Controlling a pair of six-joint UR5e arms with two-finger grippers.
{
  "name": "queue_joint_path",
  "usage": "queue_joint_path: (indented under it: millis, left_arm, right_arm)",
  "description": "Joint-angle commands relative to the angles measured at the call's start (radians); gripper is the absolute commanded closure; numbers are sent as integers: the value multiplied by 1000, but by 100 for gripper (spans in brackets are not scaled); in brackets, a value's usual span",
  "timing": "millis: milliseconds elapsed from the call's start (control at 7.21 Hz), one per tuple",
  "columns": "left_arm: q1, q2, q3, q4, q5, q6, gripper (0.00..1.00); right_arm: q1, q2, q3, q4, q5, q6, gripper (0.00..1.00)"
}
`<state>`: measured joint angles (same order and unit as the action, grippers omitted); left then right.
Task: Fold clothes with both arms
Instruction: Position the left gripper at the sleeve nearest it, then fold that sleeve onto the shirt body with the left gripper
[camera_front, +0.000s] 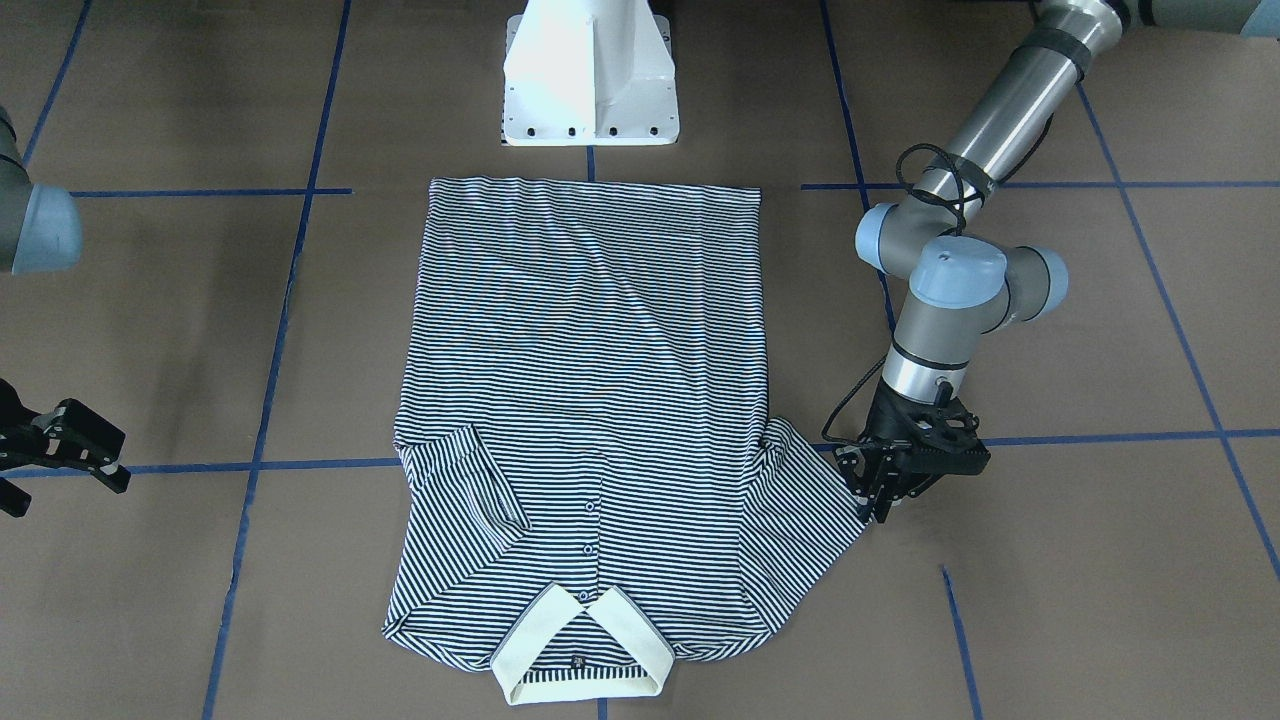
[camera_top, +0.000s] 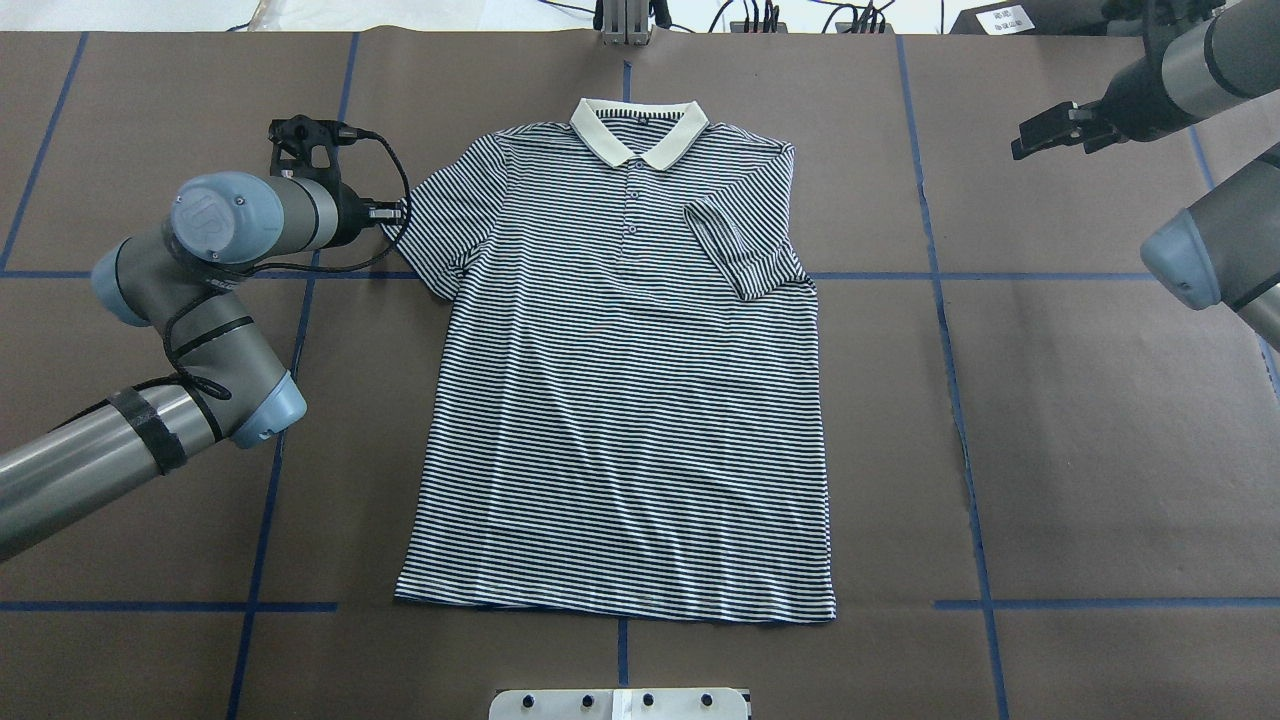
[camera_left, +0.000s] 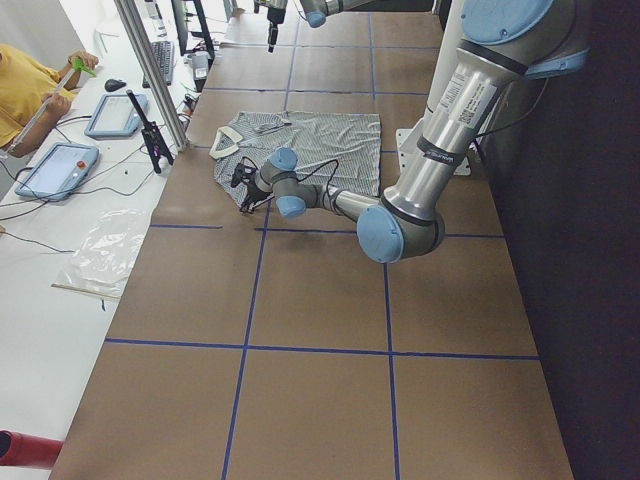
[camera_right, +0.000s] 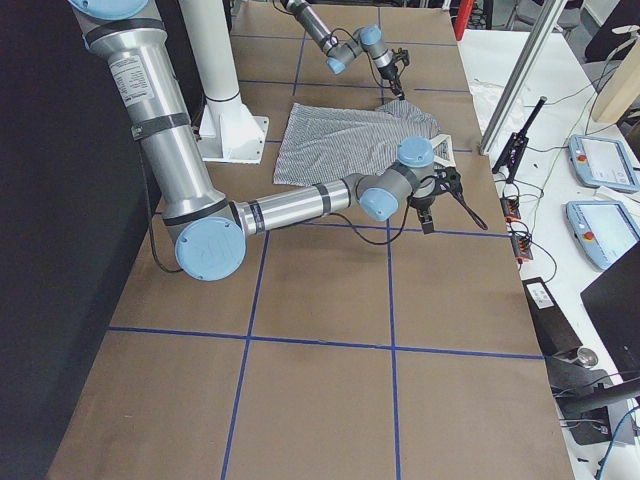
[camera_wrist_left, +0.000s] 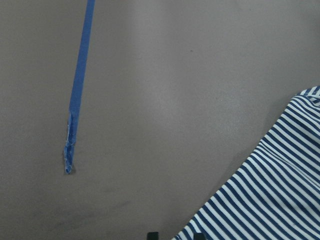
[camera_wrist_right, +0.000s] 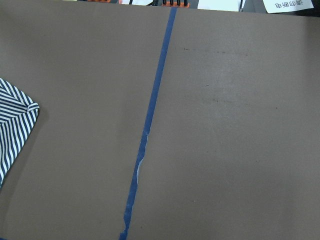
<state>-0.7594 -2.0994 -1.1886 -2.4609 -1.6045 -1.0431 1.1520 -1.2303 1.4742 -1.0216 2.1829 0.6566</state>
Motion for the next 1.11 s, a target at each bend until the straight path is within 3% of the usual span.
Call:
queue_joint_path:
  millis: [0,416,971]
  left_arm:
    - [0,-2,-3,2,0,2,100]
    - [3,-43,-63,69,-5,-3,100]
    - [64,-287,-80,449,0,-153,100]
  right_arm:
    - [0,0,0,0,0,0,0]
    - [0,2,0,0,-2,0,0]
    - [-1,3,0,0,-9,3,0]
